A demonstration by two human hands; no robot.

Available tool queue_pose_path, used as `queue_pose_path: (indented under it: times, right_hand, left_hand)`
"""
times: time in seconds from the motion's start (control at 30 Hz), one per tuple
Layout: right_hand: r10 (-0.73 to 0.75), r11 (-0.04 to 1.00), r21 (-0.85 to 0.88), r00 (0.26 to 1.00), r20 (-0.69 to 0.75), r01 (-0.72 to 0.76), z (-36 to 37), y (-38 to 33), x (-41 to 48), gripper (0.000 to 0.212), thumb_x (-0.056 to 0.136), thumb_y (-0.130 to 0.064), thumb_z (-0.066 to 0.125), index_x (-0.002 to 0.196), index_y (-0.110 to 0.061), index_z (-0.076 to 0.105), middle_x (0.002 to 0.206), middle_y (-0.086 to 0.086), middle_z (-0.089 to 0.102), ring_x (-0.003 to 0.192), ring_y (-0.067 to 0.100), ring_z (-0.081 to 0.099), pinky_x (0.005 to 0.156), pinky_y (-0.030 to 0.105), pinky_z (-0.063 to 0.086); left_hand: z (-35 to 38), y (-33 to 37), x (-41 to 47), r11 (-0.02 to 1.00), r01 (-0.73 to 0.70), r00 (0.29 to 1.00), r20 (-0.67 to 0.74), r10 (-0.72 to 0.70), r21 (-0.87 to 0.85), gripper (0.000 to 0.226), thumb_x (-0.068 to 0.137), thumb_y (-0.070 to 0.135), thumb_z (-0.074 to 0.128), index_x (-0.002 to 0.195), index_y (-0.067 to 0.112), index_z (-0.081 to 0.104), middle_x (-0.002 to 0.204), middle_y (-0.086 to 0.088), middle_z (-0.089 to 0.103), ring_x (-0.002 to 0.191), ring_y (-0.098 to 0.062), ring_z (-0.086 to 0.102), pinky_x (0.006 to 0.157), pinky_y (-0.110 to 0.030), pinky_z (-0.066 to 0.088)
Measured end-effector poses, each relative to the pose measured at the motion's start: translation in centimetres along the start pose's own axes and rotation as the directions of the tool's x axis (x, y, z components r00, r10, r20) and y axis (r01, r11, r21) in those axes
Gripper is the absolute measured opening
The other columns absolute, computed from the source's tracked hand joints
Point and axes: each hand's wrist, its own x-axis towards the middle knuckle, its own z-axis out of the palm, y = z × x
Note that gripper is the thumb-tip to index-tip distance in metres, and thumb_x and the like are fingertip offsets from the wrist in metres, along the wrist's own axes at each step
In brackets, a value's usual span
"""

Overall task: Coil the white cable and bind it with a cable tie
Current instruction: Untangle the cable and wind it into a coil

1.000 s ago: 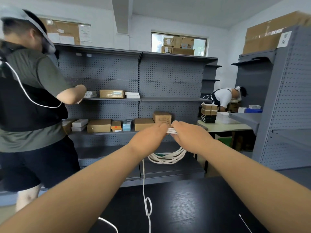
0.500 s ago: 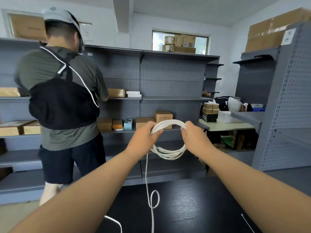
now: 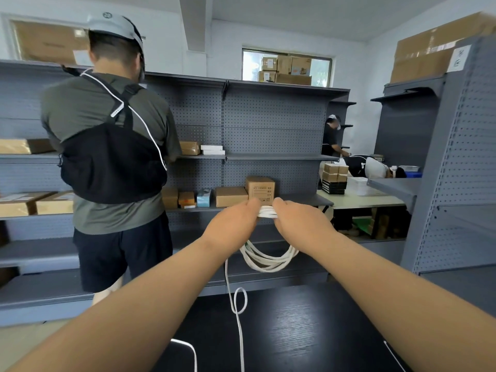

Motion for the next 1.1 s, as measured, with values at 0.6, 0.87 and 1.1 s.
queue_pose_path:
  times: [0.6,0.87,1.1]
  right_hand:
    - [0.271,0.884,0.377,0.960,0.074,-0.278,1.5,1.6,-0.5,0.016,0.097,-0.030,0.038,0.085,-0.019,0.038,0.069,-0.002,0.049,0.059,0.015,0.048,0.045,0.028,0.027]
    - [0.034,0.990,0.135,0.999,0.022,-0.037,0.5,0.5,-0.7,0.010,0.094,-0.024,0.039,0.096,-0.014,0.041,0.094,0.008,0.058,0.076,0.029,0.054,0.055,0.034,0.032]
    - [0.199,0.938,0.280,0.979,0.051,-0.205,1.0,0.7,-0.8,0.014,0.098,-0.020,0.033,0.085,-0.015,0.036,0.072,0.003,0.050,0.057,0.020,0.045,0.047,0.030,0.027]
  left_hand:
    - [1.2,0.2,-0.1,0.868,0.219,0.971,0.017,-0.237,-0.446,0.014,0.097,0.026,0.041,0.099,0.013,0.047,0.078,-0.001,0.058,0.058,-0.015,0.061,0.055,-0.030,0.048]
    - [1.0,0.7,0.5,0.998,0.032,0.998,0.056,-0.029,-0.050,0.010,0.093,0.014,0.043,0.100,0.009,0.046,0.077,-0.001,0.045,0.068,-0.024,0.048,0.061,-0.039,0.044]
    - [1.5,0.5,-0.4,0.889,0.178,0.977,-0.032,-0.210,-0.422,0.021,0.085,0.022,0.057,0.105,0.022,0.054,0.089,0.004,0.063,0.079,-0.015,0.059,0.070,-0.034,0.050]
